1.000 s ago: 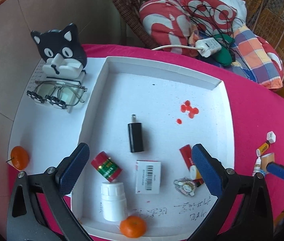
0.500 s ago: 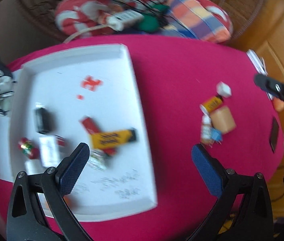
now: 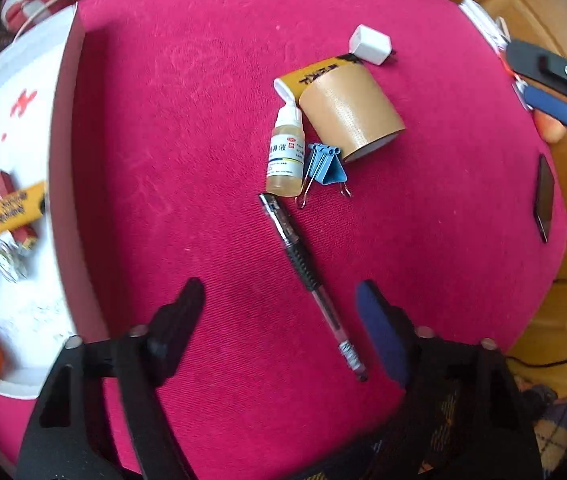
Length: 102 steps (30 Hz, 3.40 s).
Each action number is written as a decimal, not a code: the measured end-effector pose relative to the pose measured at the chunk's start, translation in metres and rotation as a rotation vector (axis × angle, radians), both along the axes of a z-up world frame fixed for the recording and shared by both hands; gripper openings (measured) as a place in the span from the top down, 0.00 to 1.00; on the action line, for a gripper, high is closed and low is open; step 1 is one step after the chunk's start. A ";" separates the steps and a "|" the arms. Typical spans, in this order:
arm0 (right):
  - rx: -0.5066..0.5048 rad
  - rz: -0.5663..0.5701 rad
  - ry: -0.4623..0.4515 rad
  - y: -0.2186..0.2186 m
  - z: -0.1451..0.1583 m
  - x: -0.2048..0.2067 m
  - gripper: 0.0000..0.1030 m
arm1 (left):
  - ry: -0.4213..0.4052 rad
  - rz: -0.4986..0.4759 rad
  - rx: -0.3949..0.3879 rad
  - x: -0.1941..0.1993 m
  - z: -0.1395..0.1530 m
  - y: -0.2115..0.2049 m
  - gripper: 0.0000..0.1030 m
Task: Organize rigid objects
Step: 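Move both tools back toward the pen and tape roll, then grasp the black pen with the left tool while the right grasps the tape roll, then carry the pen and brown tape roll over the white tray with both tools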
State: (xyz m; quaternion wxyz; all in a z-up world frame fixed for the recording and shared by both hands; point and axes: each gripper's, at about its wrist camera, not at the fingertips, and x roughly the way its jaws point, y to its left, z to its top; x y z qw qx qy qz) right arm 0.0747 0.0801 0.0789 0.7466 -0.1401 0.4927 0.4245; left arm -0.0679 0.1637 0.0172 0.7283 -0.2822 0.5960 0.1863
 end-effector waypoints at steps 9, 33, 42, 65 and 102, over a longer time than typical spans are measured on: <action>-0.024 0.095 0.087 0.010 -0.018 0.010 0.00 | 0.080 -0.017 0.128 0.011 -0.015 -0.028 0.70; -0.210 0.289 0.235 0.074 -0.074 -0.024 0.48 | 0.045 0.067 0.069 -0.046 -0.009 -0.001 0.91; -0.058 0.234 0.257 0.040 -0.027 -0.005 0.49 | -0.043 0.105 0.010 -0.051 0.006 0.011 0.92; 0.337 0.365 0.007 0.059 0.121 -0.060 0.49 | -0.385 0.365 0.472 -0.127 0.194 0.072 0.92; 0.135 0.545 0.044 0.192 0.069 -0.172 0.49 | -0.345 0.382 0.377 -0.205 0.158 0.190 0.92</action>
